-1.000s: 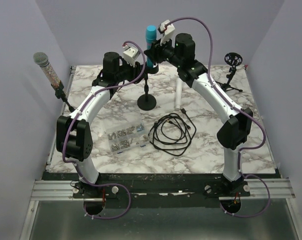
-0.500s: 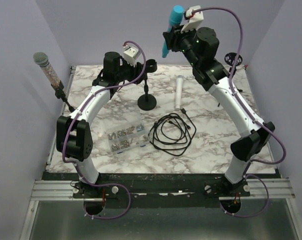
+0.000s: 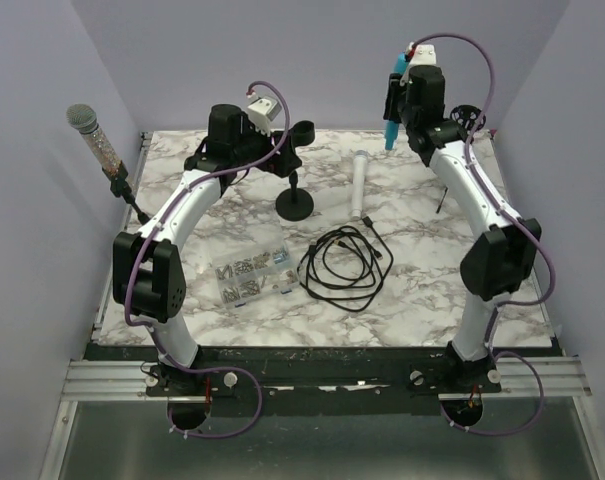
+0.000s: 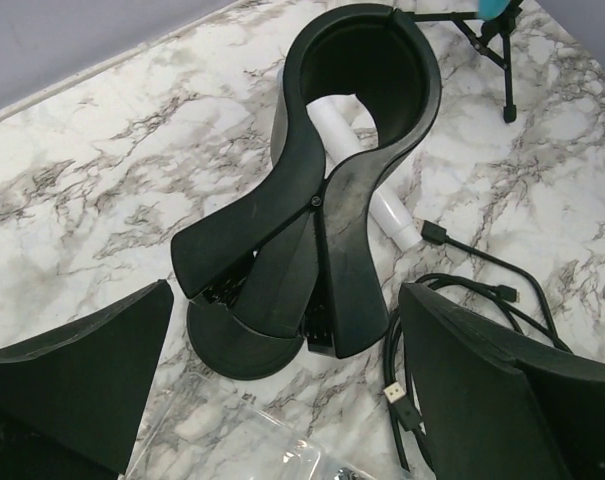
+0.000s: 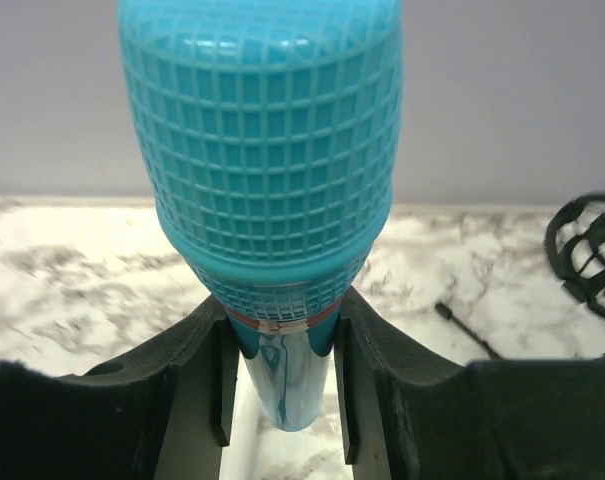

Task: Remove the microphone from the stand

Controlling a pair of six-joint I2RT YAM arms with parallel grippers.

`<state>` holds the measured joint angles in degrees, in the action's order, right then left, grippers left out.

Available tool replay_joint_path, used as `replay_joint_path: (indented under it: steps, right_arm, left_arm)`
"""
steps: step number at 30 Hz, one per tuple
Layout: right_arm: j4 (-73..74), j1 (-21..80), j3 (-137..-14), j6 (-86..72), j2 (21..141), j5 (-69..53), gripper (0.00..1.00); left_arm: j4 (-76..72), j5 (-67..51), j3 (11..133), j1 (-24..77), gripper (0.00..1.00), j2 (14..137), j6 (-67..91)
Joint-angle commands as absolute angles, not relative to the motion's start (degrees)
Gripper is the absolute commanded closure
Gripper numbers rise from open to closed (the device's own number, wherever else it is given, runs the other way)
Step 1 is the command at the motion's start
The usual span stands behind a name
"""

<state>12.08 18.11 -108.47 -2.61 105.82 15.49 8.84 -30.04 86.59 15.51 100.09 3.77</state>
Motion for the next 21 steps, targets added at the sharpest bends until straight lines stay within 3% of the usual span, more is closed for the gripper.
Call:
replay_joint_path:
  steps: [1,10,21]
  right_arm:
    - [26.73,14.54,-116.17,-6.40,115.96,10.46,0.99]
    - [47.48,8.84,-135.78,-12.39,134.87,-5.79,0.99]
    - [45.91,8.53,-132.17,-11.44,139.19,-3.21,0.99]
  left_arm:
    - [11.81,-34.68,90.19,15.59,0.01,98.18,5.08]
    - [18.22,-37.58,95.07,15.39,0.01,98.09,10.49]
    - [18.87,-41.04,100.84,10.87,0.02,100.10,31.05]
